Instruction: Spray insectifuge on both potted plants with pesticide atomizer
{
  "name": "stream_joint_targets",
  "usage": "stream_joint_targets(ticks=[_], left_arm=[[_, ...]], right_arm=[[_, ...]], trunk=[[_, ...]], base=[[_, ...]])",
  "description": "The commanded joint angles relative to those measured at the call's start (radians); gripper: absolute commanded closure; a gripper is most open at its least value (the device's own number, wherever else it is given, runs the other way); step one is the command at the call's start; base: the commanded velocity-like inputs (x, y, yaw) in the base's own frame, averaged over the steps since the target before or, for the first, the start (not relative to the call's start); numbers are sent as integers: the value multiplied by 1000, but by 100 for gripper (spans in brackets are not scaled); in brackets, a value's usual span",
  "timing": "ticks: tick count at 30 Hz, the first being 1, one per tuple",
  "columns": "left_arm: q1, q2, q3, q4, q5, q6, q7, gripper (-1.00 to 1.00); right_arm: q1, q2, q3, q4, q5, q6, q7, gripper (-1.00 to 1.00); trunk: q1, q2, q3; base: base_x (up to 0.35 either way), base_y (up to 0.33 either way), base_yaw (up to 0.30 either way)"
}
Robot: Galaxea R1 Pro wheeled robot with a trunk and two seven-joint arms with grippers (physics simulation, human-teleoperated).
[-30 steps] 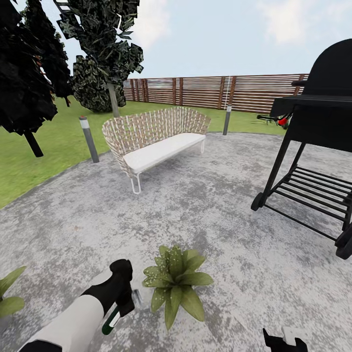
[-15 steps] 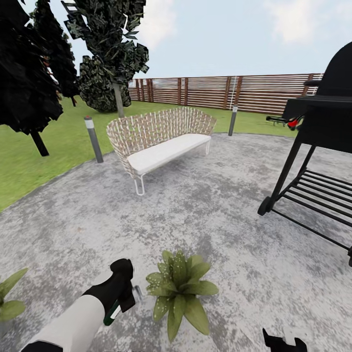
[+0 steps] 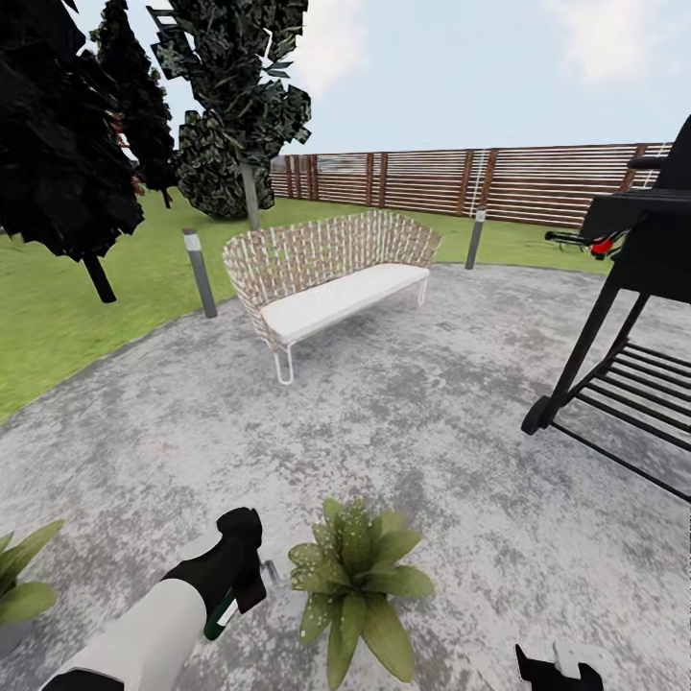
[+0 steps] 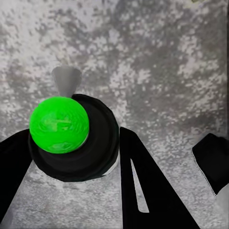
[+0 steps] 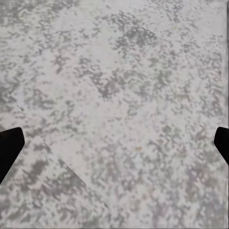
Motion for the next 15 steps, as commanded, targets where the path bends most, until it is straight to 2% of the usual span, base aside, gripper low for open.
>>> stream_joint_targets(ticks=[1,7,12,15], left_arm=[[0,0,-2,-2,-6,6,-8,100],[-1,0,-1,-2,-6,7,-7,100],[-1,1,-1,-1,-6,8,-7,100],[0,5,-5,1,-6,8,-7,100]], right_arm=[[-1,0,-9,1,3,-4,8,-100],[-1,0,-8,1,3,-4,7,-100],[-1,0,-8,1,3,-4,8,-100],[-1,0,-7,1,3,-4,8,-100]], trunk=[[0,0,-1],[0,0,-1],[0,0,-1],[0,0,-1]], base=[[121,-246,0],[-14,-262,60],[-196,-228,259],[-53,-55,277]])
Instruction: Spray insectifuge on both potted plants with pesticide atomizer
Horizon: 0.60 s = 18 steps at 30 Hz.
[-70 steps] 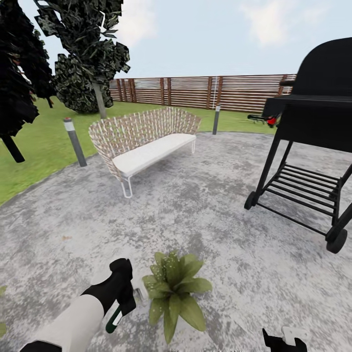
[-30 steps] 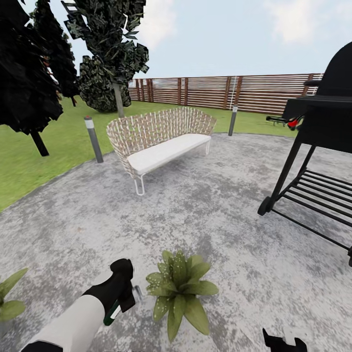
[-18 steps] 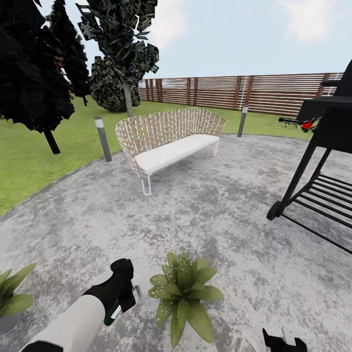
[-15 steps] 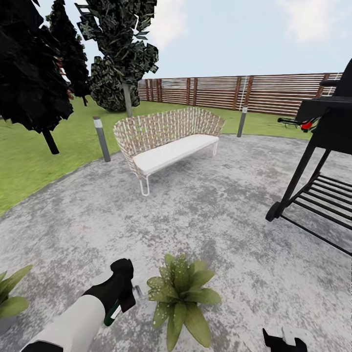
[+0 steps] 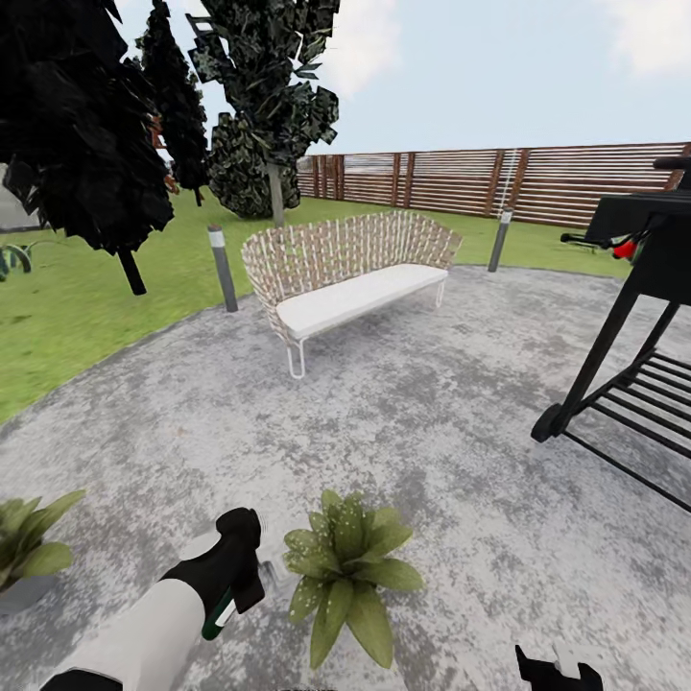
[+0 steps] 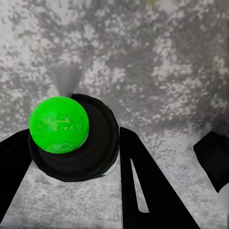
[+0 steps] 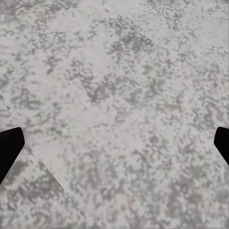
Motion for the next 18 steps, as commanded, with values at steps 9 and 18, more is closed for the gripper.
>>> stream_joint_targets(ticks=[9,18], left_arm=[[-1,2,-1,13,-5,5,-7,100],[-1,-4,29,12,9,5,23,100]], right_arm=[[-1,0,-10,0,3,-4,8,-100],[-1,0,-10,0,3,-4,8,-100]], trunk=[[0,0,-1],[0,0,-1]], base=[[-4,-4,156],[0,0,1]])
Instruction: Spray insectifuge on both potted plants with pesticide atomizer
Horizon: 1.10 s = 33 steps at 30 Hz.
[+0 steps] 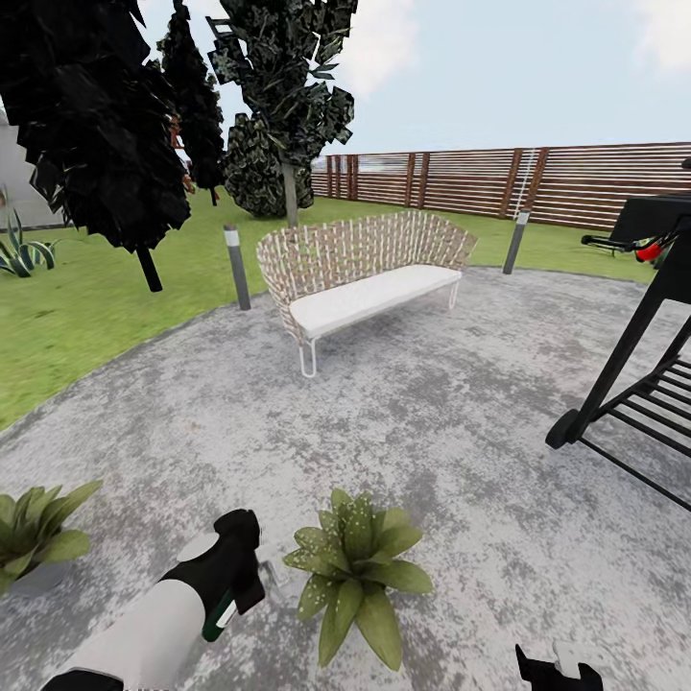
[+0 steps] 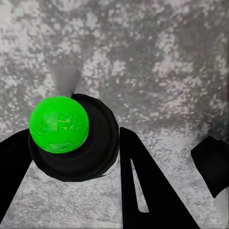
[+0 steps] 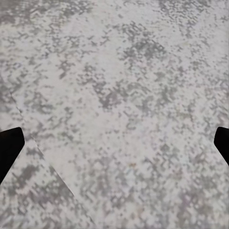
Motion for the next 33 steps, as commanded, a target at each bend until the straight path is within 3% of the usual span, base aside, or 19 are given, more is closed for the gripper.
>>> stream_joint_targets(ticks=[1,5,15,19,26,31,33], left_arm=[[0,3,38,0,-5,4,-6,100],[38,7,52,-3,-4,2,-5,100],[40,3,53,-6,0,2,-3,100],[40,1,52,0,0,2,37,100],[41,3,52,-8,64,-8,64,100],[44,8,53,4,90,-9,189,100],[44,9,65,4,96,-9,202,100]], right_arm=[[-1,1,-7,0,3,-4,8,-100],[-1,0,-7,0,3,-4,8,-100],[-1,0,-7,0,3,-4,8,-100],[-1,1,-7,0,3,-4,8,-100],[-1,0,-7,0,3,-15,9,-100],[-1,0,-7,0,3,-16,9,-100],[-1,1,-7,0,3,-16,9,-100]], trunk=[[0,0,-1],[0,0,-1],[0,0,0],[0,0,1],[0,0,1],[0,0,1],[0,0,1]], base=[[0,0,0],[0,0,0],[0,-116,133],[-16,-269,168],[-188,-233,3],[-190,-157,67],[-45,-31,239]])
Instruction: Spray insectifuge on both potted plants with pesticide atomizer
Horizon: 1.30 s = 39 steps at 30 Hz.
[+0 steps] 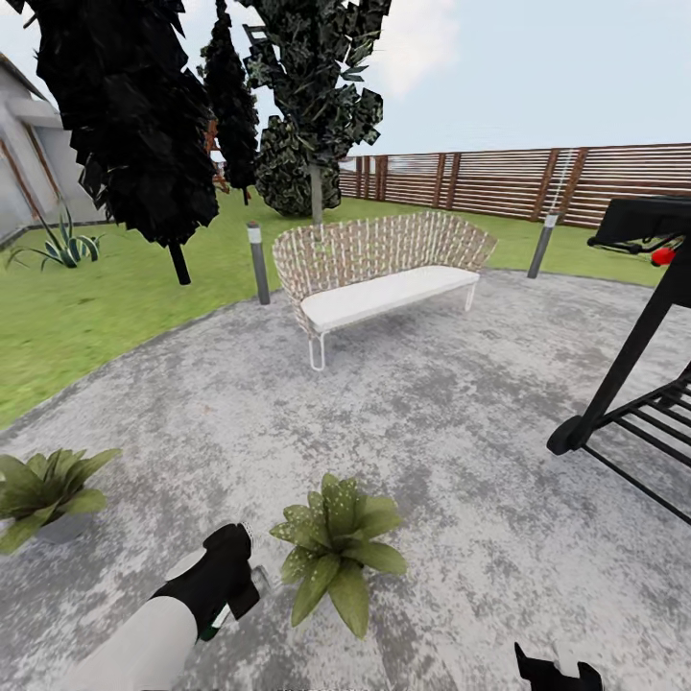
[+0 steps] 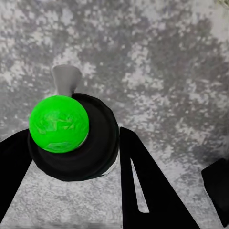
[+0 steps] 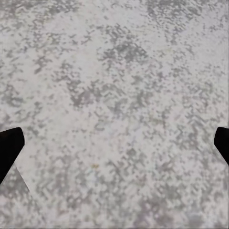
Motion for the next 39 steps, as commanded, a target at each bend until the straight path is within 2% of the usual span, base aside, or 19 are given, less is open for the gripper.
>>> stream_joint_targets(ticks=[1,3,7,10,12,21,26,32,39], left_arm=[[0,0,15,-5,4,1,-4,100],[0,0,38,-12,31,-1,1,100],[0,-2,41,-12,42,-17,1,100],[0,-6,43,0,45,-111,-5,100],[0,-6,44,1,45,-125,-8,100],[0,-7,44,-8,45,-128,-4,100],[0,-9,44,-10,45,-128,-4,100],[0,-9,50,-12,45,-128,-4,100],[0,-10,49,-13,47,-128,-3,100]], right_arm=[[-1,0,-8,0,3,-4,8,-100],[-1,1,-7,0,3,-4,8,-100],[-1,1,-7,0,3,-4,8,-100],[-1,1,-7,0,3,-4,7,-100],[-1,0,-7,0,3,-5,6,-100],[-1,-1,-7,1,3,-5,6,-100],[-1,1,-7,2,3,-5,6,-100],[-1,1,-7,2,3,-4,6,-100],[-1,1,-7,2,3,-5,6,-100]], trunk=[[0,0,-1],[0,0,-1],[0,0,-1],[0,0,-1],[0,0,-1],[0,0,-1],[0,0,-1],[0,0,-1],[0,0,-1]], base=[[-21,-14,260],[-8,-5,270],[-2,-1,275],[0,0,276],[0,0,193],[49,-170,7],[-184,-201,16],[-173,-210,236],[214,-204,170]])
